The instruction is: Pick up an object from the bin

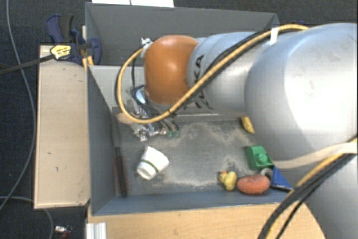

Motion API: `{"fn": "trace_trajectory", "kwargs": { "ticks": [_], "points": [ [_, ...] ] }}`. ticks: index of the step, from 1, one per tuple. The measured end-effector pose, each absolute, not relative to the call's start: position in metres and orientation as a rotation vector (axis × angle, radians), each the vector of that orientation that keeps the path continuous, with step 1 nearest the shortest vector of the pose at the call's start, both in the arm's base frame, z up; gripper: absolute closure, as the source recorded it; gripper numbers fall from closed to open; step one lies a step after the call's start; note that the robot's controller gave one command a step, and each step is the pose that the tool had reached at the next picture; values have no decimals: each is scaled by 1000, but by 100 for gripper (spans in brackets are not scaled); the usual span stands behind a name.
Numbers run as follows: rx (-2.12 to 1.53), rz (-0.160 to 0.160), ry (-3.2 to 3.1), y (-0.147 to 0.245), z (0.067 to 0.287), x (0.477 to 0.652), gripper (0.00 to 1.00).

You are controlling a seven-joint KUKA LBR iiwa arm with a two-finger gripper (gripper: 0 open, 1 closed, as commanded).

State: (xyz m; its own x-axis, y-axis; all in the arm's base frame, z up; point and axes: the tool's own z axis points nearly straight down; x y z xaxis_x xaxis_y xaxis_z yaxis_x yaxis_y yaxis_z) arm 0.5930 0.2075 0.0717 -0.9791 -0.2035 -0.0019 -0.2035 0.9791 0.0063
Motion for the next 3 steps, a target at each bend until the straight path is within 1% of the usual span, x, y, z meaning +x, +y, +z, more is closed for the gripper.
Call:
{"fn": "trace_trajectory", "kwargs": {
  "ticks": [1,2,3],
  "points": [
    [-318,10,3125,207,75,592,100],
    [-314,12,3123,208,102,593,100],
    [-311,12,3124,207,140,593,100]
  ]
}}
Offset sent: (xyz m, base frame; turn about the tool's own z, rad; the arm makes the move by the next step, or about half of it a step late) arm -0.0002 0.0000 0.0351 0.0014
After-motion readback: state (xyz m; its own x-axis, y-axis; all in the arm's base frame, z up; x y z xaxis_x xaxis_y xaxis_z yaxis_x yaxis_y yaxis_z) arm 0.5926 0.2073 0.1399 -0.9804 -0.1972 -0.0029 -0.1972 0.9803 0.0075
